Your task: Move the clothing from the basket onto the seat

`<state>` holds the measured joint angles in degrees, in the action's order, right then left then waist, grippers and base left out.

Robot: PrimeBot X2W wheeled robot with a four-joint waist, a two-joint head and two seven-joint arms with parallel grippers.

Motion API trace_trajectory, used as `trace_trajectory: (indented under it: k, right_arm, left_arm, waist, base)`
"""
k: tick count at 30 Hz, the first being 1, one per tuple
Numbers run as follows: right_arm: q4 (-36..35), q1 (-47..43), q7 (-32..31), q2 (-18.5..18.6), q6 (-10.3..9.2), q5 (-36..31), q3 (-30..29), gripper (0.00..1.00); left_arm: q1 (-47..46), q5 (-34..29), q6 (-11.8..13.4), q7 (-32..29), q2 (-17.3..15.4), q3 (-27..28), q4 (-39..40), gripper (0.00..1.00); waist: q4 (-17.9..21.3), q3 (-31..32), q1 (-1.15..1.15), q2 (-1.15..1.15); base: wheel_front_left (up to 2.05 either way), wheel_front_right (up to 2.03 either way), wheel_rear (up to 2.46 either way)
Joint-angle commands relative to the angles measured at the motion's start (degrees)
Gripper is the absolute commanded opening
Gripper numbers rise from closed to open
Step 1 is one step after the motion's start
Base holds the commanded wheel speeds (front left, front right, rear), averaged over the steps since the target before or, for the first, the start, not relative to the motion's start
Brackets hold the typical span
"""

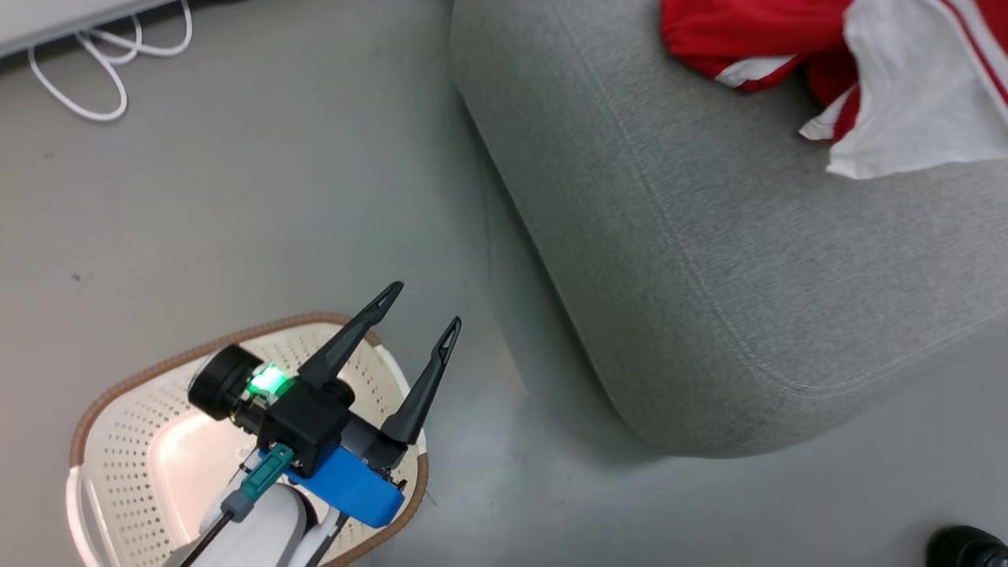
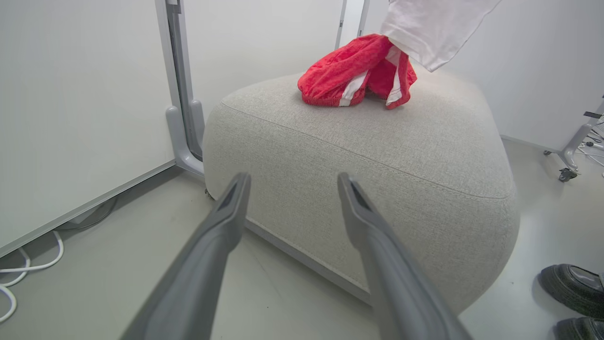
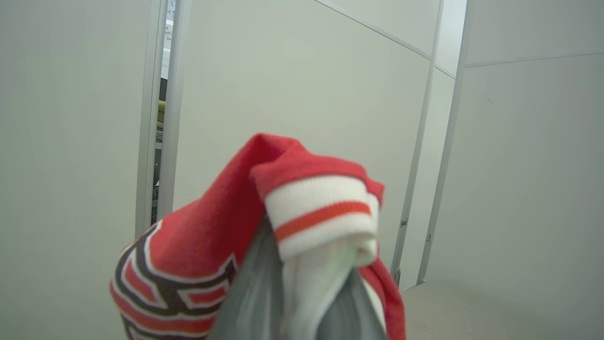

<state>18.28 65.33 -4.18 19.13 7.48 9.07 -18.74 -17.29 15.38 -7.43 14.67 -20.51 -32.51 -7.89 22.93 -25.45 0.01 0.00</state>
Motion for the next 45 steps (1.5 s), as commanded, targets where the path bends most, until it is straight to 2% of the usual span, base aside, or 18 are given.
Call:
trace_trajectory:
  k: [1, 6, 13, 22, 31, 32, 34, 35, 36, 45]
  right_arm:
    - [0.83, 0.84, 0.88, 0.27, 0.03, -0.87, -1.23, 0.0]
    - [3.57, -1.91, 2.48, -0.8, 0.03, -1.56, -3.15, 0.0]
    - [11.6, -6.09, 5.07, -1.86, 0.03, -3.62, -5.25, 0.0]
    - [21.09, -7.72, 7.57, -3.18, 0.03, -5.72, -8.64, 0.0]
    - [24.49, -6.65, 8.87, -2.81, 0.03, -6.98, -8.75, 0.0]
    - [24.68, -6.74, 9.11, -2.72, 0.03, -7.11, -8.68, 0.12]
    - [24.99, -7.11, 9.5, -2.44, 0.03, -7.53, -8.32, 0.48]
    - [25.25, -7.28, 9.54, -2.26, 0.03, -7.57, -8.12, 0.93]
    - [25.47, -7.55, 9.61, -2.22, 0.03, -7.54, -7.95, 1.0]
    - [27.17, -11.96, 9.34, -1.08, 0.03, -8.29, -6.97, 1.0]
  left_arm:
    - [-1.82, -0.84, -0.05, -0.5, -0.84, -0.29, 1.02, 1.0]
    - [-3.69, -1.57, 0.08, -1.71, -2.39, -0.16, 4.05, 1.0]
    - [-5.6, -2.71, 0.16, -3.04, -3.71, -0.69, 7.06, 1.0]
    - [-6.4, -2.28, 0.21, -2.81, -3.29, -1.74, 6.97, 1.0]
    - [-6.58, -1.78, 0.44, -2.03, -2.73, -2.12, 5.59, 1.0]
    - [-6.64, -1.71, 0.43, -1.91, -2.58, -2.25, 5.36, 1.0]
    - [-6.65, -1.5, 0.42, -1.77, -2.18, -2.46, 4.85, 1.0]
    - [-6.63, -1.4, 0.42, -1.55, -1.97, -2.58, 4.51, 1.0]
    - [-6.58, -1.3, 0.42, -1.33, -1.78, -2.64, 4.15, 1.0]
    - [-4.69, 1.35, 0.14, 0.05, 1.23, -4.41, -0.98, 1.0]
  waist:
    - [-1.77, -3.22, -0.01, 0.0]
    - [-2.82, -6.45, -0.01, 0.0]
    - [-4.21, -9.61, -0.01, 0.0]
    - [-5.55, -10.64, -0.01, 0.0]
    - [-5.87, -9.92, -0.01, 0.0]
    - [-5.92, -9.69, -0.01, 0.0]
    - [-6.06, -9.06, -0.01, 0.0]
    - [-6.13, -8.72, -0.01, 0.0]
    - [-6.19, -8.35, -0.01, 0.0]
    - [-7.97, -1.83, -0.01, 0.0]
  base:
    - [0.0, 0.0, 0.0]
    - [0.0, 0.0, 0.0]
    - [0.0, 0.0, 0.0]
    - [0.0, 0.0, 0.0]
    - [0.0, 0.0, 0.0]
    - [0.0, 0.0, 0.0]
    - [0.0, 0.0, 0.0]
    - [0.0, 0.0, 0.0]
    - [0.0, 0.0, 0.0]
    - [0.0, 0.0, 0.0]
